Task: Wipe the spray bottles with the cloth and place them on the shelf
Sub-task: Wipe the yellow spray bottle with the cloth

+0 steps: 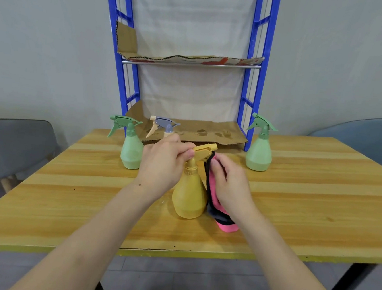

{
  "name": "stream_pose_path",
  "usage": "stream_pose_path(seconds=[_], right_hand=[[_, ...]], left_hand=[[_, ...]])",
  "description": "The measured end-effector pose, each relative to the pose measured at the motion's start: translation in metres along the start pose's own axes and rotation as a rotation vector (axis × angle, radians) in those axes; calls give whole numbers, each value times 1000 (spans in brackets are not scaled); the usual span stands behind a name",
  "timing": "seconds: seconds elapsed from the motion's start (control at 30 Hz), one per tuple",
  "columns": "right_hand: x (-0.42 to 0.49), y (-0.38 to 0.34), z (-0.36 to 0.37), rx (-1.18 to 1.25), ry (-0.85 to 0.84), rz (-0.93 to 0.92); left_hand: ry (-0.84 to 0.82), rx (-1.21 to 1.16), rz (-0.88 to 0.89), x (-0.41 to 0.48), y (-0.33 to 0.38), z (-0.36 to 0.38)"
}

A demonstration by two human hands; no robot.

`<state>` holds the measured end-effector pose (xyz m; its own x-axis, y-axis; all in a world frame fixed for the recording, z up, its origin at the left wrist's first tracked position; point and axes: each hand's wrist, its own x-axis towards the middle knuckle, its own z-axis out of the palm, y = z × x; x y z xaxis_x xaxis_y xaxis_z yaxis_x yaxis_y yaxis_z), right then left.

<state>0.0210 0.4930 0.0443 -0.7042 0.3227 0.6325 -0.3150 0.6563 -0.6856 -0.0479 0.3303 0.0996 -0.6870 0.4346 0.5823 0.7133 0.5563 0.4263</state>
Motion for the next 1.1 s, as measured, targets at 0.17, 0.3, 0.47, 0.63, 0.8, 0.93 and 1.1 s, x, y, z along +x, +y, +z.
stream_pose_path(seconds=[0.17,0.3,0.47,0.63,0.8,0.93,1.1], right_hand=[[1,5,-6,-283,-20,-128],[1,7,-8,-301,-53,-134],[4,12,-13,-262,-193,-78],[-1,8,-1,-434,-33,-177],[-8,14,-7,-644,98,-296],[-8,12,-5,-601,113,-307],[-4,3,-1,-264,11,-177]], left_hand=[[26,-8,5,-5,0,-1],[10,15,-12,-4,2,-5],[20,-24,-27,-7,6,-1],[45,-49,-41,-10,7,1],[23,-29,-42,-10,7,-2],[10,-44,-54,-10,7,-3],[9,-73,-62,-11,5,-3]])
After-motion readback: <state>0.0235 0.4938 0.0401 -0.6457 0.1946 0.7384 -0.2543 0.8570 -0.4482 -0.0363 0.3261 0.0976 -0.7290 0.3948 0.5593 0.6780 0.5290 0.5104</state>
